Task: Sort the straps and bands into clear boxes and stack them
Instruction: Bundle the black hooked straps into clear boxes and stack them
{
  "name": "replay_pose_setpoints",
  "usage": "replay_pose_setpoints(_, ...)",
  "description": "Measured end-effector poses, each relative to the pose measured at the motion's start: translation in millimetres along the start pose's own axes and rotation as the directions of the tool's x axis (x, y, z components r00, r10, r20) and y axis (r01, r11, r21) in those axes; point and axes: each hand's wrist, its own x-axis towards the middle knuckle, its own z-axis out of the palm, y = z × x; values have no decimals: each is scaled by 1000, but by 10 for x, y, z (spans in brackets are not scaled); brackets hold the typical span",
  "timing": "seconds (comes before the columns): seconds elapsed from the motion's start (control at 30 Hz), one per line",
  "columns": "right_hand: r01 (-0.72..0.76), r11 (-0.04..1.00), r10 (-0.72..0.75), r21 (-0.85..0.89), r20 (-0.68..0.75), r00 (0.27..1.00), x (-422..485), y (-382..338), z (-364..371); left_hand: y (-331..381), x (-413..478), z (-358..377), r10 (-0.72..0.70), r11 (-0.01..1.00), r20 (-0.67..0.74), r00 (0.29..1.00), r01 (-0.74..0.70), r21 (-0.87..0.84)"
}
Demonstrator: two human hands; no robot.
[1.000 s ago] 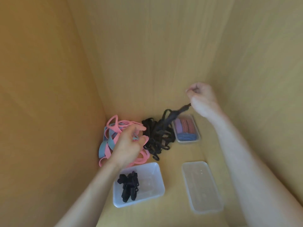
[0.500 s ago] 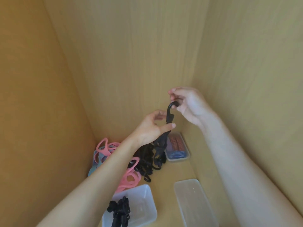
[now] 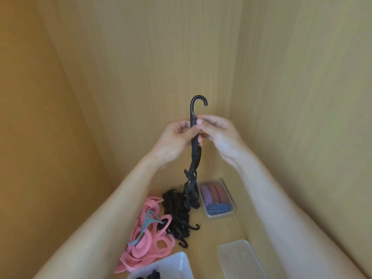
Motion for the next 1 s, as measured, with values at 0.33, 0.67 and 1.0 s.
replay_pose_setpoints(0.33, 92, 980, -94, 176, 4, 996, 493, -615, 145, -381, 91, -229, -251, 968, 100, 963, 252, 9)
replay_pose_setpoints(0.67, 135, 935, -121, 327, -62, 991, 769, -1093, 137, -618, 135, -96, -293, 950, 103, 951, 301, -78)
replay_pose_setpoints(1.0, 280, 899, -221, 338, -202, 954, 796, -1422, -16, -738, 165, -143, -293, 956, -16, 956, 293, -12)
